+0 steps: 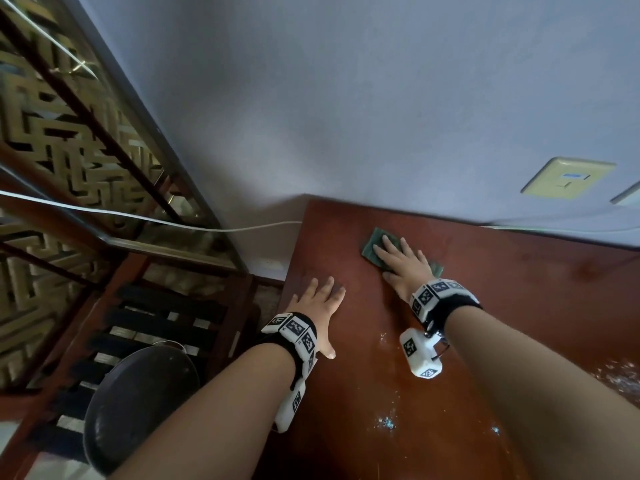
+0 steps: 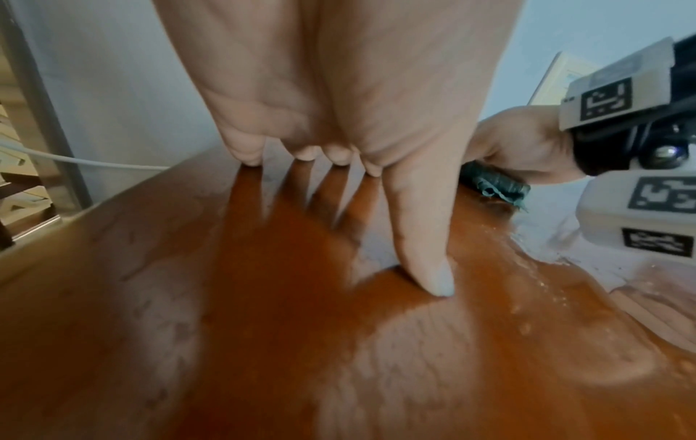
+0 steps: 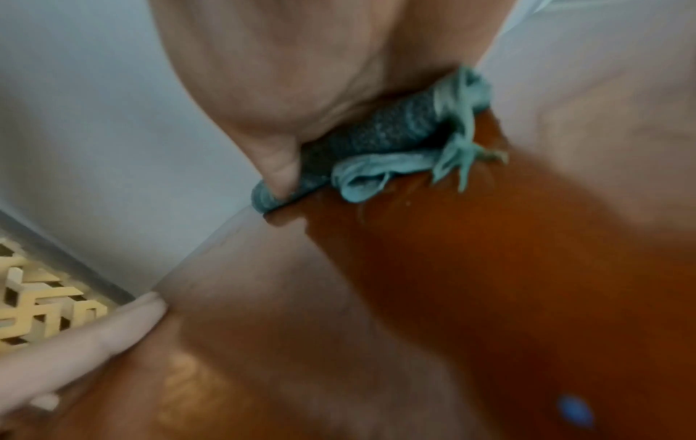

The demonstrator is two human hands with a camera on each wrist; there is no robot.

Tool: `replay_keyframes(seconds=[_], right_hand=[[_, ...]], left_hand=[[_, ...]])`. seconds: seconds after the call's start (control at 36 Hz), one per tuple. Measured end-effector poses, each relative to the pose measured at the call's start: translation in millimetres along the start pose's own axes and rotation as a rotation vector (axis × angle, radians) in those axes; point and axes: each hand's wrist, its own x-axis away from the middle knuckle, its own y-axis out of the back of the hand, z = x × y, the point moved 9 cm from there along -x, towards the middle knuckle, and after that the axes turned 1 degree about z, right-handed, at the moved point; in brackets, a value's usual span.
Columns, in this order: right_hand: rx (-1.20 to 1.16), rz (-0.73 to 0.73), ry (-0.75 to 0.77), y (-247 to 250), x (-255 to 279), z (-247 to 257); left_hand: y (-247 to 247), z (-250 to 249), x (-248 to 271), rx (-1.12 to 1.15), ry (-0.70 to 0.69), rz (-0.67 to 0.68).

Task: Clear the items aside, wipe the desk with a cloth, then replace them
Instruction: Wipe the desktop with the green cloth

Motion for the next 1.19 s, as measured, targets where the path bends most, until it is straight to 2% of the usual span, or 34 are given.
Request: replay_keyframes(seconds=[0.17,0.39,0.75,0.81,0.83,0.86,0.92,0.94,1.0,1.06,1.11,1.19], right_hand=[[0.044,0.053,0.077,-22,33,17],[0.051,0.09,0.192,-60,103,44],[-0.117,0.084,0.281,-90,178,65],[-0.226,0.1,0.228,-86,178,67],[-0.329,0.141,0.146,-85,176,65],[-0.511,0.157,0.05,-79,175,63],[-0.922,0.08,-0.137,-62,171,52],[-0.94,-0.002,-0.17,-49,166,45],[-0.83,-0.216,-0.193,-20,155,27],[-0.782,-0.337,-0.22,1,143,16],[-0.744,-0.377,-0.254,10,130,10],[-0.563,-0.273,-0.275,1,106,9]], left_hand=[[4,-2,2,0.009,0.012,-0.003],[-1,-9,23,0.046,0.055,-0.114],[-56,-22,61,0.0,-0.01,0.006],[-60,-24,63,-0.006,-0.009,0.007],[-61,-24,63,-0.012,-0.01,0.008],[-61,-24,64,-0.016,-0.011,0.01],[-62,-24,64,-0.02,-0.01,0.01],[-63,-23,64,-0.019,-0.009,0.008],[-63,-23,64,-0.018,-0.008,0.006],[-63,-22,64,-0.017,-0.011,0.004],[-63,-21,64,-0.01,-0.017,-0.001],[-63,-21,64,0.001,-0.024,-0.006]])
